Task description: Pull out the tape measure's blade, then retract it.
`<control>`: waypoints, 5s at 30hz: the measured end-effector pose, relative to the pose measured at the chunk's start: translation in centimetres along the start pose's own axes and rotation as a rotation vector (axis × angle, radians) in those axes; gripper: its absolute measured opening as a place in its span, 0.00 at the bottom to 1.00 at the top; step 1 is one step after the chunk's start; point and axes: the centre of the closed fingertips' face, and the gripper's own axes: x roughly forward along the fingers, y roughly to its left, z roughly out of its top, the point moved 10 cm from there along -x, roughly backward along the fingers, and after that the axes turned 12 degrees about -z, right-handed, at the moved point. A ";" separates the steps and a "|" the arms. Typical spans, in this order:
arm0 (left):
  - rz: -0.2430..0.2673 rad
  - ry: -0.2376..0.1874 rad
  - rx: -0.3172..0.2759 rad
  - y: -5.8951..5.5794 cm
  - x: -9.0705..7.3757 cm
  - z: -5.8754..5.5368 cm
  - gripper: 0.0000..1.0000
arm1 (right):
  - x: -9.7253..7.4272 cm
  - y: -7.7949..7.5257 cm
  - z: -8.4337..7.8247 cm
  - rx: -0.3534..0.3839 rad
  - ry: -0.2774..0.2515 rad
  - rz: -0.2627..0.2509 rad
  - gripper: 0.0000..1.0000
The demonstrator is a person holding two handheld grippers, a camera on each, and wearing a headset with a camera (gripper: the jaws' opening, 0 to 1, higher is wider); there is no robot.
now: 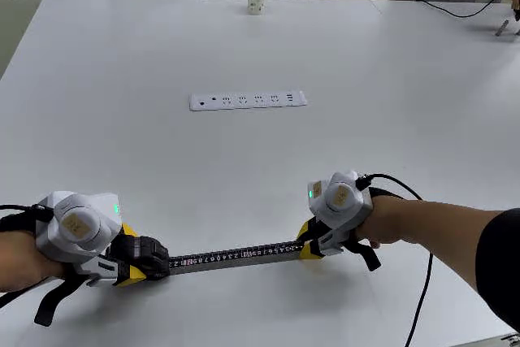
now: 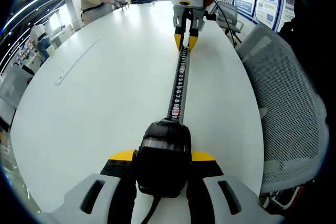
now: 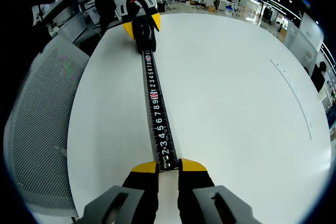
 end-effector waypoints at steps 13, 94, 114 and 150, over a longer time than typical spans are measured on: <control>0.001 0.001 0.001 -0.3 -0.1 0.2 0.31 | -0.2 0.0 -0.4 0.006 0.003 -0.003 0.09; 0.378 -0.608 -0.594 -9.5 -8.6 -6.6 0.83 | -12.3 6.1 -7.9 0.572 -0.269 -0.486 0.83; 0.469 -0.584 -0.587 -10.4 -9.9 -8.8 0.99 | -12.6 6.9 -10.4 0.599 -0.240 -0.493 0.99; 0.393 -0.489 -0.526 -10.8 -7.9 -8.9 0.99 | -12.9 10.2 -13.0 0.621 -0.212 -0.464 0.99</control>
